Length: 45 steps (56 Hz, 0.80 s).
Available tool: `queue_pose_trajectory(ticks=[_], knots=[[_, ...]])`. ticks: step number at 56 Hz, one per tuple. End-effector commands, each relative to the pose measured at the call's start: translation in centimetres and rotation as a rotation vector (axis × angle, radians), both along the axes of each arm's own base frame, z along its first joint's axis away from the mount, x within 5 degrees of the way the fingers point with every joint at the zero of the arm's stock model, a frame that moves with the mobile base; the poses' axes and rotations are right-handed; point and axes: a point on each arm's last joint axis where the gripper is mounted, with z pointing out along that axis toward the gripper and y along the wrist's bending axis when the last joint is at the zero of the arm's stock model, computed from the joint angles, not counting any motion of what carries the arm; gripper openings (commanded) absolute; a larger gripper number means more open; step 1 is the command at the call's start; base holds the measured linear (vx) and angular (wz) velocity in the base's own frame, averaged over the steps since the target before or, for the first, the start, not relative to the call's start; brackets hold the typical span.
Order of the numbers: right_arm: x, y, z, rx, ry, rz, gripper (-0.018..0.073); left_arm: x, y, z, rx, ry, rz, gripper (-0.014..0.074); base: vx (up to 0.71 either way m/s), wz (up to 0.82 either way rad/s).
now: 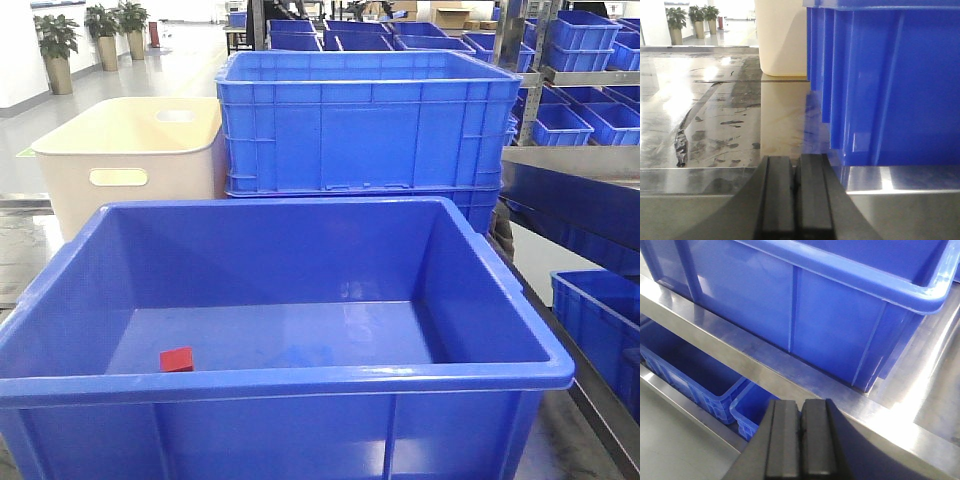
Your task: Pick red and yellow blocks into blue bin
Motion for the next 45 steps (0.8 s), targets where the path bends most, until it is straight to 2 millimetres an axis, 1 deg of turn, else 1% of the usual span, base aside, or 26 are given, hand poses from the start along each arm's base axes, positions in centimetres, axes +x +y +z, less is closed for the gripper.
queue_pose_trajectory(ticks=[1, 4, 9, 13, 19, 27, 37, 45], knots=[[0.3, 0.0, 1.4, 0.041, -0.078, -0.016, -0.0011, -0.2, 0.0, 1.4, -0.015, -0.118, -0.001, 0.0000, 0.00, 0.00], [0.3, 0.0, 1.4, 0.042, -0.083, -0.017, -0.0011, -0.2, 0.0, 1.4, -0.015, -0.118, -0.001, 0.0000, 0.00, 0.00], [-0.2, -0.6, 1.4, 0.013, -0.175, -0.042, -0.0011, -0.2, 0.0, 1.4, -0.015, -0.118, -0.001, 0.0000, 0.00, 0.00], [-0.5, -1.2, 0.6, 0.017, -0.243, -0.102, -0.0011, -0.2, 0.0, 1.4, -0.015, -0.118, -0.001, 0.0000, 0.00, 0.00], [-0.7, -2.1, -1.8, 0.044, -0.345, -0.232, -0.0011, -0.2, 0.0, 1.4, -0.015, -0.118, -0.001, 0.0000, 0.00, 0.00], [-1.3, -2.9, -5.4, 0.101, -0.458, -0.340, -0.0011, -0.2, 0.0, 1.4, -0.015, -0.118, -0.001, 0.0000, 0.00, 0.00], [-1.5, -3.5, -9.4, 0.127, -0.534, -0.415, -0.0011, -0.2, 0.0, 1.4, -0.015, -0.118, -0.001, 0.0000, 0.00, 0.00], [-1.5, -3.7, -11.9, 0.129, -0.560, -0.432, -0.0011, -0.2, 0.0, 1.4, -0.014, -0.118, -0.001, -0.0001, 0.00, 0.00]])
